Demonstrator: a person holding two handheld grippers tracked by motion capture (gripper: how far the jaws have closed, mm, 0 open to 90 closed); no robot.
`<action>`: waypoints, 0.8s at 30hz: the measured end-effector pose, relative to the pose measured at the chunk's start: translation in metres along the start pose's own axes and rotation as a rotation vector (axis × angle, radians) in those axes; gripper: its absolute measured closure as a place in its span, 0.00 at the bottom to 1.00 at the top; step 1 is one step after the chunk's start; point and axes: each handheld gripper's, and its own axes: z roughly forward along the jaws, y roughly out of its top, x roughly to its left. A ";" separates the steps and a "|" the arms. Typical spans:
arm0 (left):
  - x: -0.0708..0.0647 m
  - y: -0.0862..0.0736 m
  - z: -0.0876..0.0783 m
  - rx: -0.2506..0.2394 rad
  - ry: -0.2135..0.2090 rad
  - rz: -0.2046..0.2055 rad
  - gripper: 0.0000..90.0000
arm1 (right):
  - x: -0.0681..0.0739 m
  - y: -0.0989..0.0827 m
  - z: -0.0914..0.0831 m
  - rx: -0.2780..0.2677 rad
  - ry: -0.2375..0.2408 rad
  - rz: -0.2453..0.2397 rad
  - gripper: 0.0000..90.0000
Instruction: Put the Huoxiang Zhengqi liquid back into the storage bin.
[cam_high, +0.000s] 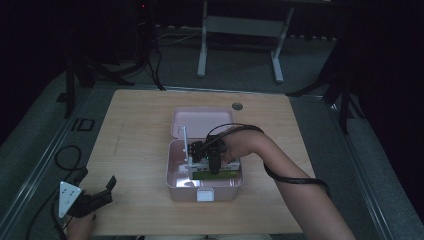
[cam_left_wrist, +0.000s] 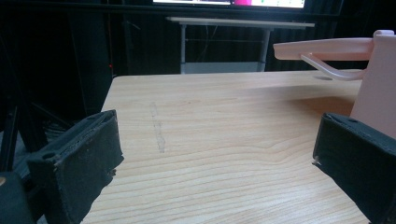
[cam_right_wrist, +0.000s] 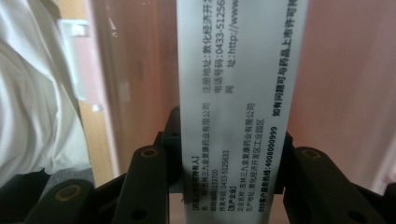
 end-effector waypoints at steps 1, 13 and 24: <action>0.000 0.000 0.000 0.000 0.000 0.001 0.01 | 0.000 0.001 0.004 0.005 0.005 0.005 0.70; 0.000 0.000 0.000 0.001 -0.002 0.002 0.01 | -0.003 0.003 0.041 -0.009 0.041 0.017 0.69; 0.000 0.000 0.000 0.001 -0.004 0.004 0.01 | -0.002 0.004 0.069 -0.004 0.059 0.026 0.69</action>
